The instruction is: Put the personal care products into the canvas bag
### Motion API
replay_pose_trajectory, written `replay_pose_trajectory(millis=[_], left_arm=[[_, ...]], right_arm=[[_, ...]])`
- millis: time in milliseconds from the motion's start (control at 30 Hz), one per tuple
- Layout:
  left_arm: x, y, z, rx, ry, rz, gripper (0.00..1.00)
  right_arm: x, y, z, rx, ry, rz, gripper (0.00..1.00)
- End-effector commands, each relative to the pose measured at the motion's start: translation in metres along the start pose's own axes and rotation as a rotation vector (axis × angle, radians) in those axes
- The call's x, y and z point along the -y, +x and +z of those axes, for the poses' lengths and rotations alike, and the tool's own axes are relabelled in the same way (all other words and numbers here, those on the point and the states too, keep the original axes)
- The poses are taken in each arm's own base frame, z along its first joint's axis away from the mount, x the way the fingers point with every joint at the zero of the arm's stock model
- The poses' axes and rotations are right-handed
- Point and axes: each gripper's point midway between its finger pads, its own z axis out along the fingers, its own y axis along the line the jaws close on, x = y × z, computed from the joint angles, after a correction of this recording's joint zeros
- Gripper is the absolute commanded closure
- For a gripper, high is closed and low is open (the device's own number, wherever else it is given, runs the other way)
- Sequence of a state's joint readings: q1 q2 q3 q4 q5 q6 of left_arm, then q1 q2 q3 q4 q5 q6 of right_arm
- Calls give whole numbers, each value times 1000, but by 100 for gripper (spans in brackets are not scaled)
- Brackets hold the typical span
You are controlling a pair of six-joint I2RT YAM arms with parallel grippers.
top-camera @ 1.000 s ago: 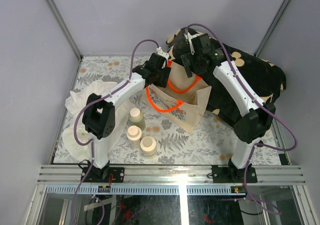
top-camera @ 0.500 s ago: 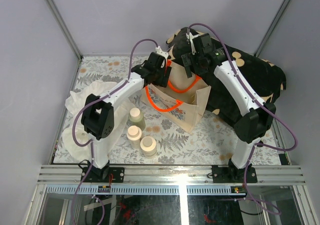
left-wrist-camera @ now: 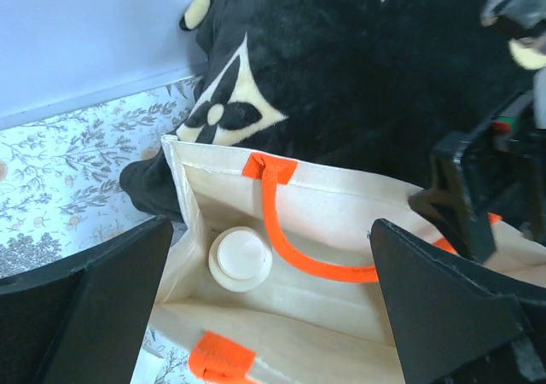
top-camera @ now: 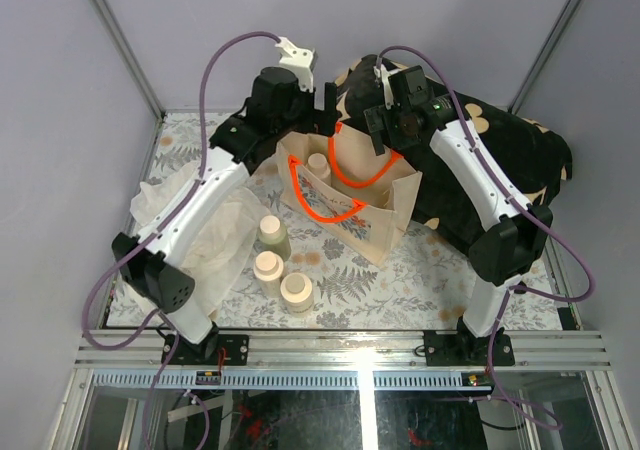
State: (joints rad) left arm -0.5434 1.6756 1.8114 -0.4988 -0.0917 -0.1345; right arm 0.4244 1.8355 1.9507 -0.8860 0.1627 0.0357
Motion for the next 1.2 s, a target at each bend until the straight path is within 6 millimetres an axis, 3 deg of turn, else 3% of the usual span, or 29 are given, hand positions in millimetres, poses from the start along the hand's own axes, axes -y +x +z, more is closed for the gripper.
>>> replay_pose_trajectory(millis=[0,133,333,400,533,700,933,1167], left_arm=[[-5,-27,-40,73,-48,-15,0],[-40,8,-85,-9,-211,-43,0],[-73,90,-137,-212,-385,-135,0],[-76,118,-149,-299,-422,-179,0],[-57,162,-160,-445,-383,-242,0],[-38,204,-156,-540,-311,-261,0],[-44,241,-142,-589,-333,-235,0],[-43,257,-108,-554,-300,-217,0]], right_arm=[[-1,-4,0,15,-15,-20,2],[0,0,3,2,-6,-32,2],[4,-5,3,1,8,-42,1],[4,-8,2,7,11,-42,0],[1,-13,2,16,-8,-32,1],[-5,-12,5,10,-31,-17,1],[-2,-13,-3,22,-20,-20,1],[1,-9,-9,29,-14,-18,1]])
